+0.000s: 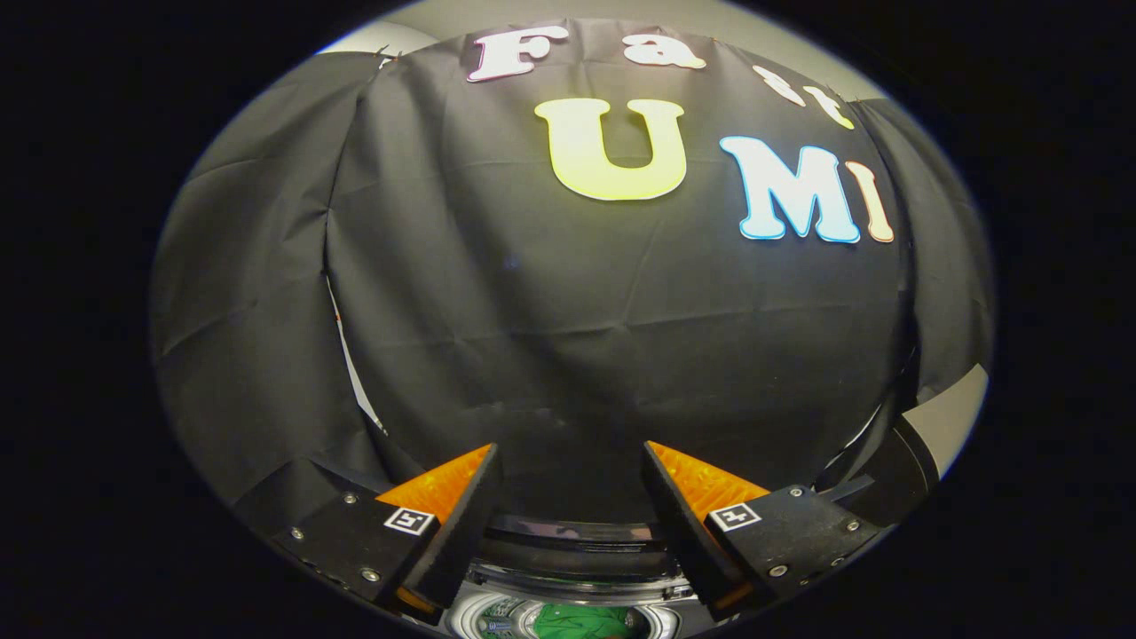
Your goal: Put the clothes into the washing machine and then close the washing machine lid.
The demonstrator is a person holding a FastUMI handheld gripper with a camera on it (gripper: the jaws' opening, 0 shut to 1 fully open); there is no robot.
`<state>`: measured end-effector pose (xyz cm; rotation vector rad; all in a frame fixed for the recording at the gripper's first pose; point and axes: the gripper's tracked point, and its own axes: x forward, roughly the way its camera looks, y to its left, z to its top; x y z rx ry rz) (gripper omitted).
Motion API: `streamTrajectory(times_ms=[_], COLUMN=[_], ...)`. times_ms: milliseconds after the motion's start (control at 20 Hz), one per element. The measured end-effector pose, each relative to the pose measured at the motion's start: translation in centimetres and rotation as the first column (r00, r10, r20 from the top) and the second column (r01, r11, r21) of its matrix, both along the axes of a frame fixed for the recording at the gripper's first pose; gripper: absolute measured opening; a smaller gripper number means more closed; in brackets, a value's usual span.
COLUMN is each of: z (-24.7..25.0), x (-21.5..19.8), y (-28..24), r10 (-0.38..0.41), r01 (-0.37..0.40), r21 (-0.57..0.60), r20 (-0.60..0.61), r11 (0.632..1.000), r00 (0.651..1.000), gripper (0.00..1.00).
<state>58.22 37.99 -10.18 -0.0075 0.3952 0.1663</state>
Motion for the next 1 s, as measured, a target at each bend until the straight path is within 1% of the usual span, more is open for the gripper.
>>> streamTrajectory(times_ms=[200,1000], z=[0.2,0.3], x=[-1.2,-7.8], y=[0.0,-0.1], r10=[0.014,0.012], r01=[-0.014,-0.011], r21=[0.004,-0.008], r20=[0.031,0.071], r11=[1.0,1.0], r00=[0.999,0.997], gripper=[0.97,0.97])
